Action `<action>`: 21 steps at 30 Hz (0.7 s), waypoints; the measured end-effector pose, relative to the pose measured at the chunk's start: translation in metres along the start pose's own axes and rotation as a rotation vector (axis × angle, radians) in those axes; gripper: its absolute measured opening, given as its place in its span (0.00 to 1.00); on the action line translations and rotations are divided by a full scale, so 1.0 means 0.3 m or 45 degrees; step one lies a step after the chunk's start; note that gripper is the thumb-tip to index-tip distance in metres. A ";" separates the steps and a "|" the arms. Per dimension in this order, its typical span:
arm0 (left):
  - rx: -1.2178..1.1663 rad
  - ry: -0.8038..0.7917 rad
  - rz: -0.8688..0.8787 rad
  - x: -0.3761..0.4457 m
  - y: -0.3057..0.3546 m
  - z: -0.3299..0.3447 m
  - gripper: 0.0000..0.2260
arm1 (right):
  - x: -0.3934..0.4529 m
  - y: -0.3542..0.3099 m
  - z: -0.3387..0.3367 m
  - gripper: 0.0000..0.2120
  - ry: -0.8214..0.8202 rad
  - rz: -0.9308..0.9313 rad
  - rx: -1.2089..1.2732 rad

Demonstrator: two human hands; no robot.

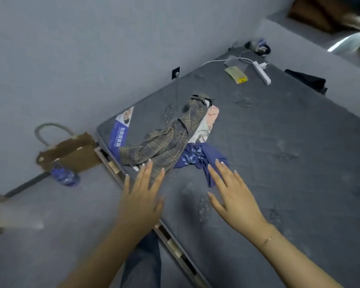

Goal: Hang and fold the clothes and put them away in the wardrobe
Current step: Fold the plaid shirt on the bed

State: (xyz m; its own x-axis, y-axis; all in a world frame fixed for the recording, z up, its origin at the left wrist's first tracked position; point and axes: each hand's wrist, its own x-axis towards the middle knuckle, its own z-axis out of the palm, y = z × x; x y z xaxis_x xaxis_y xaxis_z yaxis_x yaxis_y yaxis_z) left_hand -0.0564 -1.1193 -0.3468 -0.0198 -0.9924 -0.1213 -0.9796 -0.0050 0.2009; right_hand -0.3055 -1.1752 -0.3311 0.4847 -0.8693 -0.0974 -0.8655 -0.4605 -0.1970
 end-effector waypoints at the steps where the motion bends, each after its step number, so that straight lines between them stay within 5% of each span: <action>1: -0.002 -0.046 0.029 0.089 -0.047 0.027 0.32 | 0.073 0.006 0.033 0.32 -0.014 0.063 0.019; 14: 0.080 -0.317 0.254 1.055 -0.446 0.667 0.36 | 1.027 0.191 0.546 0.32 -0.052 0.661 0.608; 21: -0.029 -0.257 0.339 1.131 -0.531 0.943 0.32 | 1.499 0.335 0.703 0.51 0.278 0.924 1.052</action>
State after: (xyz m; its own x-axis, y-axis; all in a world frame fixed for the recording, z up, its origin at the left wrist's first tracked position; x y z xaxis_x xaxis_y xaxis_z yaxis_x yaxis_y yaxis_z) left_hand 0.0363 -1.4205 -0.6950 -0.3161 -0.9148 -0.2514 -0.9300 0.2465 0.2727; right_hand -0.1479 -1.5744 -0.6004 -0.2034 -0.9337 -0.2948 -0.5448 0.3581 -0.7582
